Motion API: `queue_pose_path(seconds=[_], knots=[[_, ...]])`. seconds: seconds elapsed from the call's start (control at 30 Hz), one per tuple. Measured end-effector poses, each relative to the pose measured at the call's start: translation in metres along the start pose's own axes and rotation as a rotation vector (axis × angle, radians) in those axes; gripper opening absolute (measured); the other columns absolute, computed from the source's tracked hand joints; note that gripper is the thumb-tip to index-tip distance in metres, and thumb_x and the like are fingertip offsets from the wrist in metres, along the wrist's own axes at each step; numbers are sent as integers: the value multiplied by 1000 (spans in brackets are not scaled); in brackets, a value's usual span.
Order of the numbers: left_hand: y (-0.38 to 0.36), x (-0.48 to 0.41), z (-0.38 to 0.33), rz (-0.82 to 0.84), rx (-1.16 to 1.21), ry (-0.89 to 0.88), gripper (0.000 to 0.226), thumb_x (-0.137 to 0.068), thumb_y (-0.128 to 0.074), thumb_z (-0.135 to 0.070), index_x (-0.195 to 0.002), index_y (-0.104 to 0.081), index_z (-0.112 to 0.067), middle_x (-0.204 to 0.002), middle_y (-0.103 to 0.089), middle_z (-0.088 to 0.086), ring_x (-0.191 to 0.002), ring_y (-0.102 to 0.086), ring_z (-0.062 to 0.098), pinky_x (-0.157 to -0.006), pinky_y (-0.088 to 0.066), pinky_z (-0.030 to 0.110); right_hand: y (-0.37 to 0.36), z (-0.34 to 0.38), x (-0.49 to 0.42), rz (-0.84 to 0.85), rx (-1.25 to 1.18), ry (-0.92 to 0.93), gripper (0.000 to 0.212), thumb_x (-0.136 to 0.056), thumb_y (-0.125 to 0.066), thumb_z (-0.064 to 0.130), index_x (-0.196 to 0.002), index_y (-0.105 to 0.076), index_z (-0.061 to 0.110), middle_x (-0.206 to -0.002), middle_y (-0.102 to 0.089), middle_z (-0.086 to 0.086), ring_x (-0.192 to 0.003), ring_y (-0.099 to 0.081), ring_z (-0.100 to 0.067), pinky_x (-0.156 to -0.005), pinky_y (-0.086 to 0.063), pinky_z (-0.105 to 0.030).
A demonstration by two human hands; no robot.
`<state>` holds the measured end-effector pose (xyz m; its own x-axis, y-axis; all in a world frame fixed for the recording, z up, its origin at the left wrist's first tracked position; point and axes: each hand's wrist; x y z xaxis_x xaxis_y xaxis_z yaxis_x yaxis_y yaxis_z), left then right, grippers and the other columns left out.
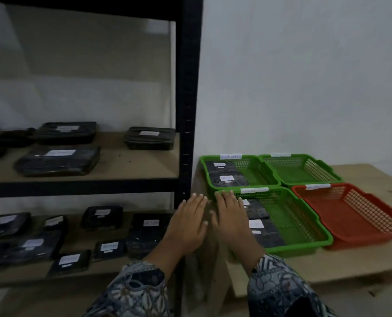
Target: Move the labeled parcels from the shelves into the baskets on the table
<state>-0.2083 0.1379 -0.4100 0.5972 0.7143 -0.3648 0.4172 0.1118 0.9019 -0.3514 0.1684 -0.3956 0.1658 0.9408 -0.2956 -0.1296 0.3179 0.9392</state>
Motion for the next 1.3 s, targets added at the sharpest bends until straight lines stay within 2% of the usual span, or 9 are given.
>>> queue_pose_path(seconds=[0.2, 0.33, 0.53, 0.63, 0.73, 0.87, 1.07, 1.17, 1.3], knots=[[67, 45, 45, -146, 9, 54, 60, -89, -29, -35, -143, -33, -9, -148, -37, 7, -140, -24, 19, -113, -8, 30, 21, 82, 16, -116, -47, 128, 53, -81, -39, 35, -123, -58, 9, -125, -61, -13, -122, -53, -33, -103, -40, -52], [95, 55, 78, -197, -34, 153, 58, -89, -41, -30, -143, -32, -10, -147, -37, 8, -139, -26, 19, -113, -13, 33, 27, 124, 8, -153, -82, 243, 50, -82, -45, 30, -127, -53, 10, -128, -57, -11, -126, -49, -30, -109, -36, -49], [121, 38, 120, -222, -63, 222, 63, -86, -29, -37, -135, -42, -2, -138, -46, 16, -131, -39, 29, -108, -27, 41, 30, 164, -28, -155, -117, 326, 51, -84, -36, 31, -127, -51, 7, -130, -54, -15, -129, -44, -32, -112, -31, -45], [125, 16, 135, -253, -46, 220, 63, -88, -29, -38, -138, -39, -2, -142, -42, 17, -134, -34, 29, -112, -23, 41, 29, 172, -60, -139, -121, 317, 55, -88, -31, 35, -130, -50, 5, -135, -50, -17, -134, -39, -32, -114, -28, -44], [125, -9, 147, -258, -9, 216, 54, -94, -40, -30, -141, -33, -4, -147, -34, 15, -139, -25, 26, -115, -17, 39, 27, 175, -94, -120, -142, 279, 52, -93, -37, 33, -138, -42, 7, -145, -39, -17, -141, -26, -31, -117, -21, -43], [122, -36, 168, -213, -18, 248, 55, -97, -40, -30, -145, -24, -7, -152, -24, 12, -142, -14, 23, -115, -10, 35, 21, 174, -137, -101, -155, 164, 53, -96, -35, 36, -145, -31, 16, -151, -27, -16, -143, -18, -32, -117, -20, -45], [119, -56, 204, -96, -38, 305, 58, -98, -39, -34, -146, -22, -8, -154, -21, 11, -143, -11, 23, -116, -12, 38, 10, 167, -187, 19, -236, -54, 52, -98, -33, 43, -148, -18, 35, -157, 2, -14, -144, -4, -35, -116, -16, -43], [117, -53, 212, -50, 15, 325, 58, -97, -40, -33, -145, -23, -5, -153, -21, 13, -143, -11, 25, -116, -11, 35, 3, 167, -202, 95, -314, -139, 48, -98, -30, 47, -145, -28, 38, -157, -2, -13, -143, -11, -34, -114, -22, -43], [115, -53, 211, -36, 72, 340, 60, -96, -37, -38, -144, -26, -4, -152, -23, 15, -142, -14, 26, -116, -13, 35, 0, 172, -201, 18, -477, -188, 39, -98, -37, 45, -126, -55, 23, -141, -31, -18, -122, -43, -34, -100, -37, -35]])
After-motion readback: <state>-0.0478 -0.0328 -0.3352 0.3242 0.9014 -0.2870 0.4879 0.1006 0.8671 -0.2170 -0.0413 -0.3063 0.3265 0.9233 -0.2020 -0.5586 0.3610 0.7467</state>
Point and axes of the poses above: each hand's wrist, its own x-axis away from the middle knuckle, its own y-axis out of the back of the hand, z = x × y
